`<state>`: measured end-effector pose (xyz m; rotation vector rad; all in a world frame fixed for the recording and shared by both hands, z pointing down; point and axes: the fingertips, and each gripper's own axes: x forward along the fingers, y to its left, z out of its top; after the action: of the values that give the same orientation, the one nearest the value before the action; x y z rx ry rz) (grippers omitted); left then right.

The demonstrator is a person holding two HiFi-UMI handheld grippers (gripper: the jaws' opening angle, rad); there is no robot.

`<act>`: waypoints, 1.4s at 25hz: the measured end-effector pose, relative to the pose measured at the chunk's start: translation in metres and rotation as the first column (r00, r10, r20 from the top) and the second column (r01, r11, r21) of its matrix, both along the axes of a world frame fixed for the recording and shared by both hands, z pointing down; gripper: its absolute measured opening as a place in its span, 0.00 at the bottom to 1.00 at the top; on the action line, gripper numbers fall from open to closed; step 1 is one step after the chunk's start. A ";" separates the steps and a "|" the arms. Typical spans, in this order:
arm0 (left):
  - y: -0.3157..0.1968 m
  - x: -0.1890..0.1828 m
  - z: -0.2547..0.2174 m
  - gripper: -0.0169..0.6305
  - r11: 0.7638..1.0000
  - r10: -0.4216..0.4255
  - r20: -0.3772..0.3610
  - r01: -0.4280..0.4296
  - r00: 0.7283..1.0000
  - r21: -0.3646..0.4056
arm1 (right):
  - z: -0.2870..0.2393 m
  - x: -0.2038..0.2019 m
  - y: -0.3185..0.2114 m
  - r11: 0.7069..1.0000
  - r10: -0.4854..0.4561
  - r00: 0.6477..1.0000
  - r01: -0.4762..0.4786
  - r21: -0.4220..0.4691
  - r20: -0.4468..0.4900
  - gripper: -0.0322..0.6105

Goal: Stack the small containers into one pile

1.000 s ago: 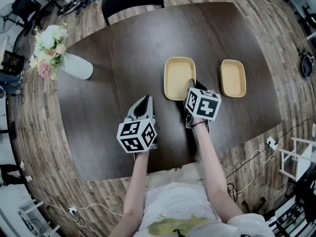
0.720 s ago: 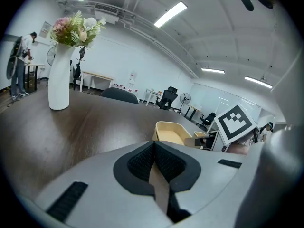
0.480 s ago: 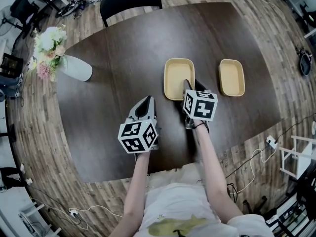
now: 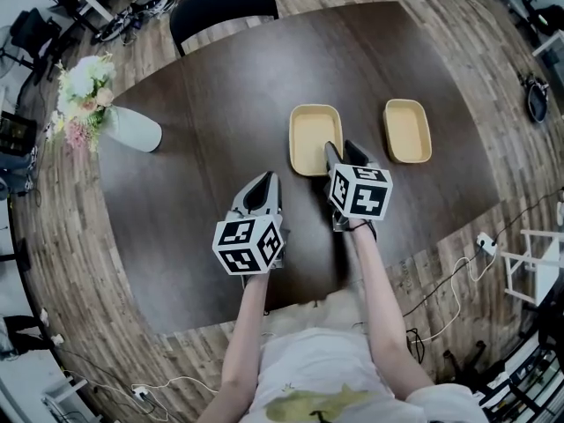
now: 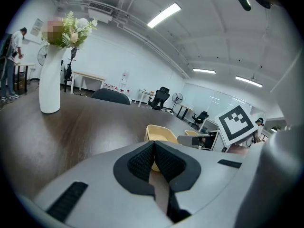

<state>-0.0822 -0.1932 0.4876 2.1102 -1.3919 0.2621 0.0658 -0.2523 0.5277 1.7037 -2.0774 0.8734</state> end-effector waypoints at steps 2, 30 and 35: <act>0.001 0.002 -0.002 0.06 1.000 0.019 -0.001 -0.019 1.000 0.009 | -0.003 0.002 0.005 1.000 -0.002 1.000 0.003 0.017 -0.015 0.25; -0.006 0.173 -0.023 0.06 0.990 0.135 0.022 -0.136 0.991 0.047 | -0.033 0.177 0.005 0.996 0.034 0.999 -0.037 0.081 0.029 0.10; -0.013 0.203 -0.015 0.06 0.991 0.132 0.016 -0.133 0.991 0.029 | -0.027 0.207 -0.004 0.997 0.034 0.999 -0.036 0.073 0.026 0.10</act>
<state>0.1206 -0.2058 0.4727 2.2331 -1.2729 0.3116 0.2727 -0.2564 0.5006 1.7810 -2.1266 0.8422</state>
